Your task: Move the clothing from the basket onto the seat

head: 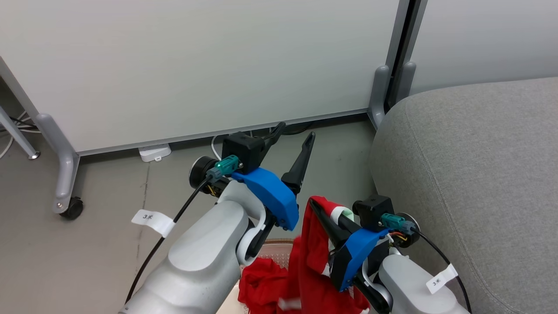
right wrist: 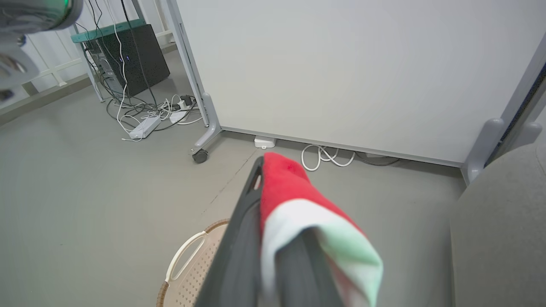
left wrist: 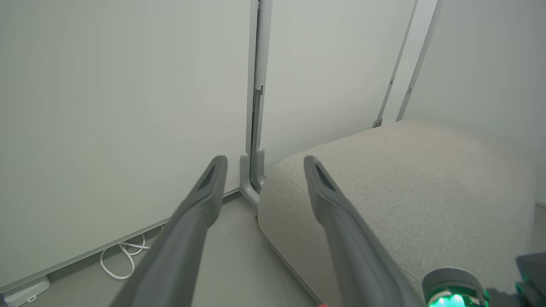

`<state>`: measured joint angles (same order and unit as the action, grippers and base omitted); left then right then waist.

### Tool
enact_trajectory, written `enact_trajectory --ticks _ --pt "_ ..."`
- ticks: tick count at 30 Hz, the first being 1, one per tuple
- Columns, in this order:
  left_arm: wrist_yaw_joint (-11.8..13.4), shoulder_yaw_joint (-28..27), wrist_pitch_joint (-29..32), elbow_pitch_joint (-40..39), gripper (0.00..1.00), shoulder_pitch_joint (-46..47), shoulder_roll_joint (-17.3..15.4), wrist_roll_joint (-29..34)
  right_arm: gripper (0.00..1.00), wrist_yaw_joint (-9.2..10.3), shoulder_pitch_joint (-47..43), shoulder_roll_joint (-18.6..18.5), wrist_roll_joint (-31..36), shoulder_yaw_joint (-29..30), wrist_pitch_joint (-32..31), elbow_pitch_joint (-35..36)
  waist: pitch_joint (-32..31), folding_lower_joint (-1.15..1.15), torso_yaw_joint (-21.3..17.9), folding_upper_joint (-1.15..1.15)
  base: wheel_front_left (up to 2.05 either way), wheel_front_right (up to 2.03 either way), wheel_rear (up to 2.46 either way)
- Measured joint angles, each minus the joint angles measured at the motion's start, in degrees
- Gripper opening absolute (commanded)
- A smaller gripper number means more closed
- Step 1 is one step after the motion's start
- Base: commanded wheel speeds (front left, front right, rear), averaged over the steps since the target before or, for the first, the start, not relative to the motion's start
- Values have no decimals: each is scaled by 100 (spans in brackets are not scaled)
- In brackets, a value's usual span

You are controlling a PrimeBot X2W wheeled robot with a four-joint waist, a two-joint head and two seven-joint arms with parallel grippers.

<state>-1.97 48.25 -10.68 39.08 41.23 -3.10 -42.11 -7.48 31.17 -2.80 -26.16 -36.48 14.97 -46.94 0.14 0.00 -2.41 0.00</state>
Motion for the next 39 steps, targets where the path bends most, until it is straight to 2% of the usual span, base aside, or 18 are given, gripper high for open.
enact_trajectory --ticks 5,12,19,24,30,39 --pt "25 -75 -229 -54 100 -68 -90 32 0 0 1 0 44 93 0 14 13 0 3 0 0 0 0" --pt "49 -292 -419 -441 100 -611 -444 260 0 0 8 0 194 311 2 65 66 0 -12 0 0 0 0" --pt "113 -1200 -437 -1695 100 -1719 -715 1112 0 0 41 -2 353 561 5 213 166 0 -29 0 0 0 0" --pt "-54 -1746 -437 -2259 100 -2431 -731 1649 0 0 28 -1 533 700 5 282 198 0 -5 0 0 0 0" --pt "-268 -2198 -437 -2544 100 -3064 -730 2199 0 0 -5 -1 658 866 5 380 206 0 8 0 0 0 0" --pt "-453 -2782 -437 -2744 100 -3726 -670 2569 0 0 -49 -1 749 985 5 498 211 0 -43 0 0 0 0"
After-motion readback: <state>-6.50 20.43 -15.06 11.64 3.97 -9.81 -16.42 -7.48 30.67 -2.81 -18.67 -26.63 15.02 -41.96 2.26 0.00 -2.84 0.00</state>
